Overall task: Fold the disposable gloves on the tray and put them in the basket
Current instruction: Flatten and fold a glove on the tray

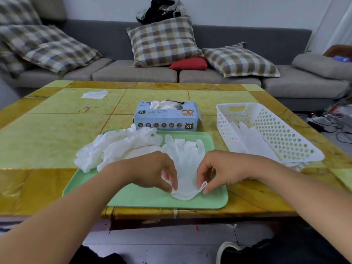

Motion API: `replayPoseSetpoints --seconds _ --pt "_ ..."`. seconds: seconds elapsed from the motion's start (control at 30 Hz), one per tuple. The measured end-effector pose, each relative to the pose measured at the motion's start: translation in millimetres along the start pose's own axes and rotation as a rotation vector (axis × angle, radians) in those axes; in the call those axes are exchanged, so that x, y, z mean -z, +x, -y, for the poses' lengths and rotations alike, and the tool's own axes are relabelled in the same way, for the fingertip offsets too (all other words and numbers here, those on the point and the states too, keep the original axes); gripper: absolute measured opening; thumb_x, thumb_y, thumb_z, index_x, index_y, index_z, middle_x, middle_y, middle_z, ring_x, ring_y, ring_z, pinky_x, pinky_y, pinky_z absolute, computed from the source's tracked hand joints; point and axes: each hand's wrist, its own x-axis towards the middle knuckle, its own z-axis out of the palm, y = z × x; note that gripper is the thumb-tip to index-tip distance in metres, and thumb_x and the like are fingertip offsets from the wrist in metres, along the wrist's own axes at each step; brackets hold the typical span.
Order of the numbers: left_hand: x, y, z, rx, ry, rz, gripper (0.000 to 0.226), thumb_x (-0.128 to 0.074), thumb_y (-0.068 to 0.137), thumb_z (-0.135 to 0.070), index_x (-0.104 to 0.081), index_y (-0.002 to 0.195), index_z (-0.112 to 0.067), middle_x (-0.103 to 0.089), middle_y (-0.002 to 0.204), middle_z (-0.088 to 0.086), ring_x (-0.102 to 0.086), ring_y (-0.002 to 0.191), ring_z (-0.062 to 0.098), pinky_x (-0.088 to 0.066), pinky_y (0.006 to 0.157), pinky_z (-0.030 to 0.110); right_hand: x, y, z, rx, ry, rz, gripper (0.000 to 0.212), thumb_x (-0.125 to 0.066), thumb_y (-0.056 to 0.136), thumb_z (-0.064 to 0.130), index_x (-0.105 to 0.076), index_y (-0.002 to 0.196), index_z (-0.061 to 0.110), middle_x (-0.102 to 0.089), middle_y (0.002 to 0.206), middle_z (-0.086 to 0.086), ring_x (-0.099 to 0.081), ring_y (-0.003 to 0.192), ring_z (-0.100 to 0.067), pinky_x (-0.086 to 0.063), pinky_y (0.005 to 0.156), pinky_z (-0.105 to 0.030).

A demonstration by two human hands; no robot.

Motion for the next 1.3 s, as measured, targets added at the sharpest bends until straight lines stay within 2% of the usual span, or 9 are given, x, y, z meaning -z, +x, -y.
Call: replayPoseSetpoints --seconds 0.13,0.27,0.37,0.5,0.67,0.87,1.0,1.17,1.3 --pt "3.5 -1.7 -10.1 0.03 0.018 0.106 0.018 -0.081 0.077 -0.036 -0.078 0.095 -0.035 -0.07 0.094 -0.018 -0.062 0.088 -0.004 -0.052 0.084 0.02 1.3 -0.2 10.9 -0.053 0.016 0.095 0.018 -0.083 0.083 0.036 -0.08 0.089 0.02 -0.076 0.082 0.01 -0.065 0.076 0.0 -0.054 0.082 -0.028" --pt "11.3 9.5 -14.1 0.114 -0.014 -0.154 0.015 -0.068 0.082 -0.033 -0.077 0.093 -0.028 -0.068 0.089 -0.015 -0.061 0.083 0.004 -0.05 0.077 0.023 8.5 30.5 -0.8 -0.083 -0.031 -0.469 0.018 -0.071 0.093 0.034 -0.079 0.092 0.018 -0.071 0.08 0.008 -0.058 0.065 0.0 -0.044 0.064 -0.019" --pt "4.9 21.5 -10.7 0.218 0.166 -0.348 0.044 -0.067 0.083 -0.063 -0.071 0.104 -0.025 -0.064 0.103 -0.011 -0.06 0.094 0.011 -0.051 0.083 0.031 10.7 58.4 -11.0 -0.167 -0.185 -0.498 0.017 -0.067 0.092 0.02 -0.077 0.105 0.016 -0.07 0.094 0.006 -0.059 0.075 -0.002 -0.046 0.067 -0.02" --pt "-5.1 26.1 -10.4 0.33 0.391 -0.145 0.079 -0.061 0.073 -0.082 -0.06 0.121 -0.02 -0.055 0.116 -0.003 -0.055 0.105 0.019 -0.05 0.088 0.039 13.4 78.6 -24.1 -0.389 -0.284 -0.521 0.033 -0.063 0.088 0.02 -0.062 0.119 0.009 -0.064 0.109 -0.008 -0.062 0.093 -0.026 -0.055 0.078 -0.039" --pt "-8.1 21.1 -6.6 0.301 0.358 -0.054 0.085 -0.064 0.074 -0.079 -0.051 0.133 -0.019 -0.048 0.129 -0.002 -0.049 0.116 0.021 -0.048 0.097 0.044 9.9 87.1 -9.8 -0.18 -0.154 -0.487 0.029 -0.059 0.091 0.008 -0.071 0.117 0.015 -0.069 0.108 0.001 -0.056 0.081 -0.002 -0.046 0.075 -0.018" --pt "-12.1 19.0 -3.4 0.299 0.394 -0.02 0.087 -0.058 0.078 -0.079 -0.046 0.139 -0.017 -0.044 0.134 -0.001 -0.041 0.121 0.023 -0.046 0.1 0.045 15.1 94.6 -17.1 -0.292 -0.233 -0.628 0.052 -0.062 0.091 0.016 -0.055 0.142 0.016 -0.052 0.143 -0.005 -0.048 0.132 -0.025 -0.044 0.107 -0.038" --pt "-11.8 15.5 -5.3 0.273 0.373 -0.038 0.085 -0.062 0.079 -0.075 -0.047 0.14 -0.018 -0.044 0.138 -0.001 -0.043 0.124 0.022 -0.046 0.101 0.045 13.2 87.4 -9.1 -0.144 -0.207 -0.595 0.032 -0.065 0.089 0.013 -0.071 0.121 0.016 -0.07 0.113 0.001 -0.062 0.089 -0.003 -0.047 0.078 -0.019" --pt "34.5 -14.5 10.2 0.188 0.134 -0.528 0.049 -0.083 0.075 -0.05 -0.067 0.116 -0.029 -0.06 0.108 -0.014 -0.057 0.101 0.01 -0.045 0.085 0.026 3.1 89.2 11.0 0.012 -0.156 -0.563 0.016 -0.07 0.084 0.01 -0.076 0.095 0.019 -0.07 0.083 0.011 -0.066 0.075 -0.007 -0.053 0.073 -0.027" --pt "63.8 -60.2 62.3 0.332 0.167 -0.717 0.029 -0.078 0.084 -0.031 -0.069 0.111 -0.029 -0.064 0.116 -0.008 -0.059 0.108 0.017 -0.043 0.087 0.03 -7.8 109.1 51.7 0.135 0.079 -0.588 0.02 -0.084 0.08 0.023 -0.075 0.096 0.019 -0.07 0.087 0.009 -0.066 0.076 -0.009 -0.052 0.07 -0.022"
